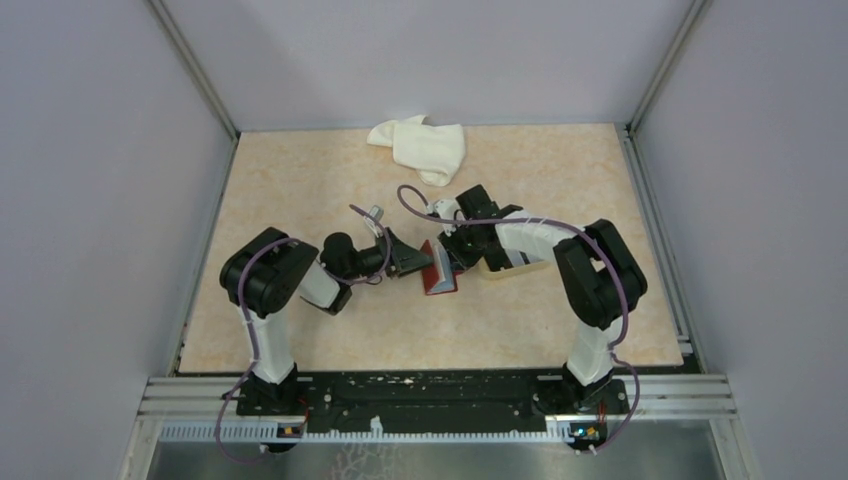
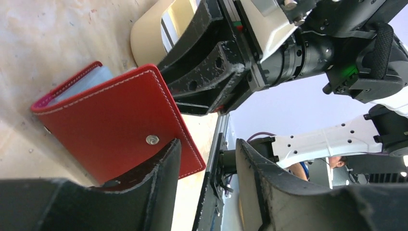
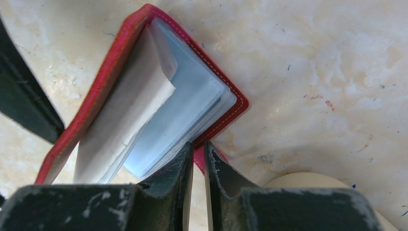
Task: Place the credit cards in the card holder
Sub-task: Close the card holder at the center of the board.
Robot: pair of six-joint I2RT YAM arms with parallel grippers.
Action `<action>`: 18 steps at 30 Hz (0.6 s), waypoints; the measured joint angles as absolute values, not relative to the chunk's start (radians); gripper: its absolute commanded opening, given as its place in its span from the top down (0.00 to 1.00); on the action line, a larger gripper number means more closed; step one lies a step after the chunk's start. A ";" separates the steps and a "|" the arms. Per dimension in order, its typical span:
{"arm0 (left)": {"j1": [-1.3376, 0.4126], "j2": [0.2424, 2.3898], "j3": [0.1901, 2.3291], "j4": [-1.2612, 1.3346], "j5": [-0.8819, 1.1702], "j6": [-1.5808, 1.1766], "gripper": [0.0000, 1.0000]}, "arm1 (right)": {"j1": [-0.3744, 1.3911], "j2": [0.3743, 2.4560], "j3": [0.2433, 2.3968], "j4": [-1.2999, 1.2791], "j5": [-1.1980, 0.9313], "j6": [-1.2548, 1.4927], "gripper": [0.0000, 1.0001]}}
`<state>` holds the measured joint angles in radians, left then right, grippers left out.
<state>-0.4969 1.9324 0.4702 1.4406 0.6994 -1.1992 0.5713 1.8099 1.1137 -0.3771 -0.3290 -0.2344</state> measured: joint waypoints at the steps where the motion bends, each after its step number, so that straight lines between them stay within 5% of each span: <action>1: -0.498 1.932 0.482 1.426 0.699 -1.195 0.55 | 0.566 1.808 1.114 -0.382 -0.339 -0.233 0.84; 12: -0.500 1.965 0.548 1.184 0.677 -1.124 0.70 | 0.493 1.671 1.113 -0.410 -0.442 -0.254 0.78; 18: -0.505 1.975 0.600 1.029 0.655 -1.070 0.71 | 0.494 1.663 1.116 -0.473 -0.462 -0.306 0.66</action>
<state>-0.5049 1.9747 0.5999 1.0290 0.6548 -1.0702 0.4942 1.6634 1.1164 -0.4728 -0.4622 -0.3058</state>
